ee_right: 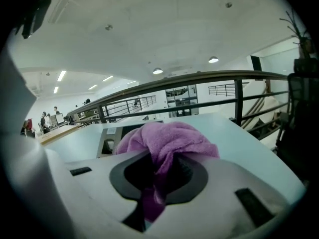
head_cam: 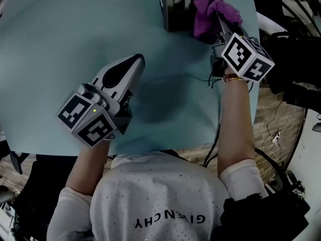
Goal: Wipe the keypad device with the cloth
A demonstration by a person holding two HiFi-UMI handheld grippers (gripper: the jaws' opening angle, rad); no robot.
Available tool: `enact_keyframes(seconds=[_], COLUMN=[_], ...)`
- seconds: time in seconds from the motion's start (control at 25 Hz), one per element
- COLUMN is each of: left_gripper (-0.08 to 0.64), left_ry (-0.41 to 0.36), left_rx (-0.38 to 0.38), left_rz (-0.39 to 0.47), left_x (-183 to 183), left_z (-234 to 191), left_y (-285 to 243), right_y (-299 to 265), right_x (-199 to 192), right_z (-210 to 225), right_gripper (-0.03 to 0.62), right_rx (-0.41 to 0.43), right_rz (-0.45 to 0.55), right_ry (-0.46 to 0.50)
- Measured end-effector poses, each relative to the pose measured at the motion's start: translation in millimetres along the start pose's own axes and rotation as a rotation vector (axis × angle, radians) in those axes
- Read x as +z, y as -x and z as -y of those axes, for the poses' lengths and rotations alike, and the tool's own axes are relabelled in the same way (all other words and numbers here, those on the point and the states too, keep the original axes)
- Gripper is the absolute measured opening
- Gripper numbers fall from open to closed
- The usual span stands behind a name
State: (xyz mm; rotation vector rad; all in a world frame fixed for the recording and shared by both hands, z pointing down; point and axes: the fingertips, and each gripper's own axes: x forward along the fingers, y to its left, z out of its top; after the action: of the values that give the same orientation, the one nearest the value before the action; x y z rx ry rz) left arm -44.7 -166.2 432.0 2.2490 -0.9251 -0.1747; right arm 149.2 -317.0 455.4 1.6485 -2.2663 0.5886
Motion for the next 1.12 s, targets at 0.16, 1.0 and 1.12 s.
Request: enact_keyframes(seconds=[0.16, 1.0, 1.12], left_gripper=[0.0, 0.0, 0.0], left_ry=[-0.004, -0.038, -0.037], left_rx=[-0.005, 0.077, 0.077], left_rz=[0.037, 0.142, 0.151], left_x=[8.3, 46.9, 47.9], left_z=[9.3, 21.2, 20.1], left_y=[13.9, 34.1, 40.4], right_y=[7.1, -0.6, 0.4], right_x=[-4.4, -20.3, -26.8], right_z=[11.3, -116.3, -119.1], right_gripper=[0.054, 0.054, 0.054], right_rx=[-0.041, 0.277, 0.275], right_rz=[-0.02, -0.065, -0.074], right_ry=[-0.087, 0.124, 0.102])
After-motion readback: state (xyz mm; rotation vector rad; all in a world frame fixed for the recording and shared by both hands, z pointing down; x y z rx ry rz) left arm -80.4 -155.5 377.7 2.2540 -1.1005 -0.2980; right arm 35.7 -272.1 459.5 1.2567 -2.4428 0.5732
